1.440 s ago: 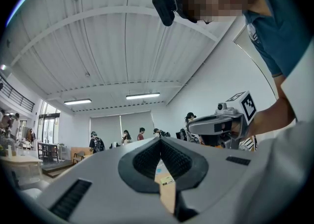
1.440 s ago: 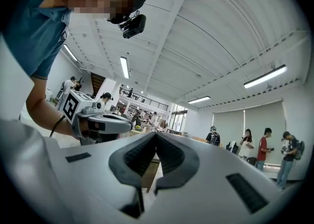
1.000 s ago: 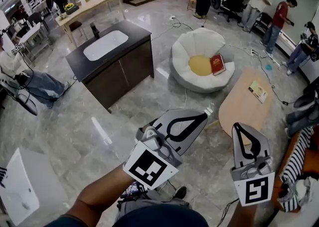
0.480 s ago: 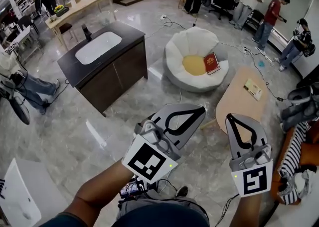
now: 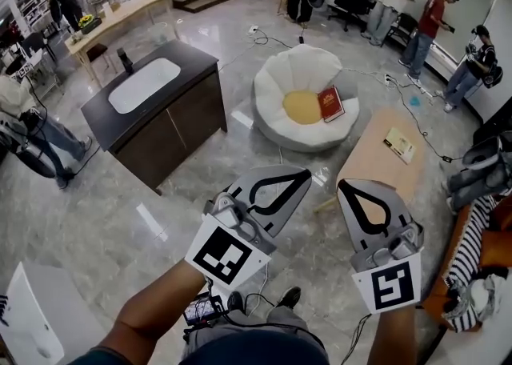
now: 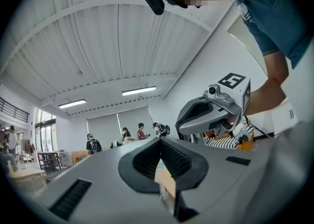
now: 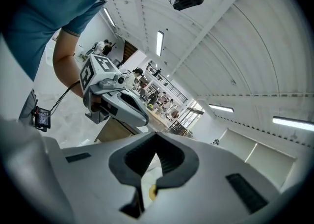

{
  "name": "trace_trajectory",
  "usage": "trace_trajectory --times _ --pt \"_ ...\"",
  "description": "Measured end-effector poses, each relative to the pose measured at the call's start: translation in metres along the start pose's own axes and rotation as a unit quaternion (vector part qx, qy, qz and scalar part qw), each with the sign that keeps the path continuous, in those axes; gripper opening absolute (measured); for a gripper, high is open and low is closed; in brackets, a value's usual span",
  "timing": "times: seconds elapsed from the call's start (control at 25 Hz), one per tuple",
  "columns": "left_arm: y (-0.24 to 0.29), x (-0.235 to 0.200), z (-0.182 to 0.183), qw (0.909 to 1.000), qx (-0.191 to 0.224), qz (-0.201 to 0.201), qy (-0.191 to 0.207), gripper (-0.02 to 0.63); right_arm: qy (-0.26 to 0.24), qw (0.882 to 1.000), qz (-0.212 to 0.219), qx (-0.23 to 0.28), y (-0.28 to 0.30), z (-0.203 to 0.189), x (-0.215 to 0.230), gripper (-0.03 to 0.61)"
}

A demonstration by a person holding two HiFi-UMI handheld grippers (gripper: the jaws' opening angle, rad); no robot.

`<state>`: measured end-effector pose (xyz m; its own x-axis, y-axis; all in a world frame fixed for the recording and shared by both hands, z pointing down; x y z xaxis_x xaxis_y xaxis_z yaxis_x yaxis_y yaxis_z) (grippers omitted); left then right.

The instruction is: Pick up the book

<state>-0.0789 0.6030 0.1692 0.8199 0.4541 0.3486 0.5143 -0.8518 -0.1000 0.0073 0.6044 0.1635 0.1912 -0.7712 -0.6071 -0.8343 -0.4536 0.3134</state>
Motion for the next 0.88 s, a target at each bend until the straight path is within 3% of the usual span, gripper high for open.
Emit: trace_trajectory --times 0.6,0.88 --pt "0.124 0.068 -0.004 0.9991 -0.033 0.026 0.010 0.005 0.010 0.999 0.014 0.039 -0.061 -0.102 0.078 0.012" --pt "0.141 0.072 0.001 0.9991 -0.031 0.025 0.015 0.005 0.020 0.999 0.009 0.046 -0.067 -0.114 0.090 0.012"
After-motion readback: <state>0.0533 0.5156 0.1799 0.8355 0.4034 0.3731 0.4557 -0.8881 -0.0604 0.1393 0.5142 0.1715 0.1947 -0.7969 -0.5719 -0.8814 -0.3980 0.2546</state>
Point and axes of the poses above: the fingertips, and each gripper's own axes: y forward along the fingers, x to its right, z out of its top, the point moved 3 cm from there along -y, backward along the fingers, and after that the axes turned 11 degrees about z, right-handed, at the moved point
